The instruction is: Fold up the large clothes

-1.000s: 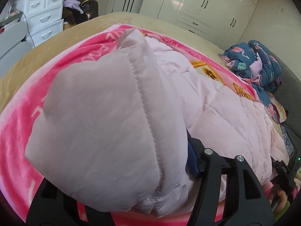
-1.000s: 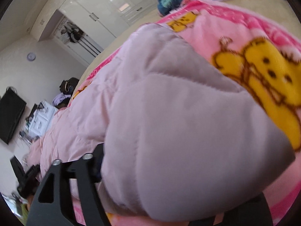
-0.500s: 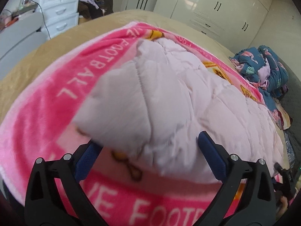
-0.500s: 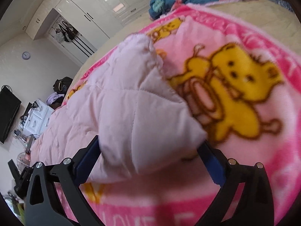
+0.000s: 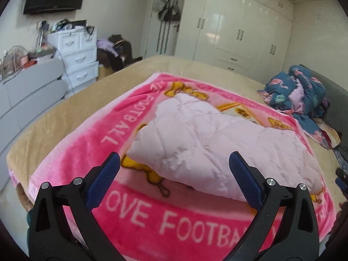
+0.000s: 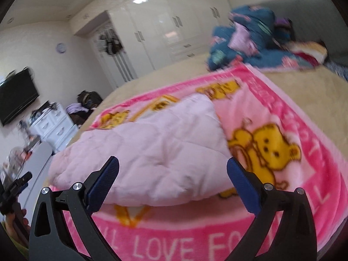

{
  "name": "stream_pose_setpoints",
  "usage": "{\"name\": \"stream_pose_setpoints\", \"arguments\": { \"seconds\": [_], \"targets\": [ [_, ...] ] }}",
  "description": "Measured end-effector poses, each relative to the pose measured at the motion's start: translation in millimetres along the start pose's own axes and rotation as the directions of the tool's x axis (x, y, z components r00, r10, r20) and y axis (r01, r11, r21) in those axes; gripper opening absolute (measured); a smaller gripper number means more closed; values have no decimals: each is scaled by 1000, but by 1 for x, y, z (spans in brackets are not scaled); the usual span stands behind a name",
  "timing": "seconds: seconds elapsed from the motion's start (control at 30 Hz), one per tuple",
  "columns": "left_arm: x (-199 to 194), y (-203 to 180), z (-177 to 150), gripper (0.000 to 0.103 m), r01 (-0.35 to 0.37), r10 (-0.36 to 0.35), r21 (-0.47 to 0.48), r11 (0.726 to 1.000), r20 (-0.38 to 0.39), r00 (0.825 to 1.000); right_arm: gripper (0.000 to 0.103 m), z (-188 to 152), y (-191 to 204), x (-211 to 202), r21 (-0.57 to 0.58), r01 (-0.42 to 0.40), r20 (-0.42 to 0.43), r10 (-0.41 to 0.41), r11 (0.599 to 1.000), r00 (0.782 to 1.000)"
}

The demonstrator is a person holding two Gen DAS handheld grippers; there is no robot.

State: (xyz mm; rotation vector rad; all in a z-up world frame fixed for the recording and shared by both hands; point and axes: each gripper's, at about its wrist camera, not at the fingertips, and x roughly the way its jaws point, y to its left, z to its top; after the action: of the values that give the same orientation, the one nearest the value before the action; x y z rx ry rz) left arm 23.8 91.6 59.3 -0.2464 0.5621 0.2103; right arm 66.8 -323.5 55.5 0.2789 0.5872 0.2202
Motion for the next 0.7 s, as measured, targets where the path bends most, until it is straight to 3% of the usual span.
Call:
{"name": "stream_pose_setpoints", "arguments": {
  "seconds": [0.2,0.37,0.53,0.7],
  "targets": [
    [-24,-25,-9,94,67,-67,41,997,13,998,99,-3,42,-21,-121,-69,9,70,990,997],
    [-37,-48,-26,94,114,-115,85,990,10,993,99,-19,68,-22,-174,-122,-54,114,977,992],
    [-34,-68,-46,94,149,-145,134,980,-41,989,99,-34,78,-20,-192,-126,-112,106,973,988],
    [-28,-79,-62,94,159,-149,159,974,-73,986,99,-48,89,-27,-270,-110,-100,86,956,991]
  ]
}}
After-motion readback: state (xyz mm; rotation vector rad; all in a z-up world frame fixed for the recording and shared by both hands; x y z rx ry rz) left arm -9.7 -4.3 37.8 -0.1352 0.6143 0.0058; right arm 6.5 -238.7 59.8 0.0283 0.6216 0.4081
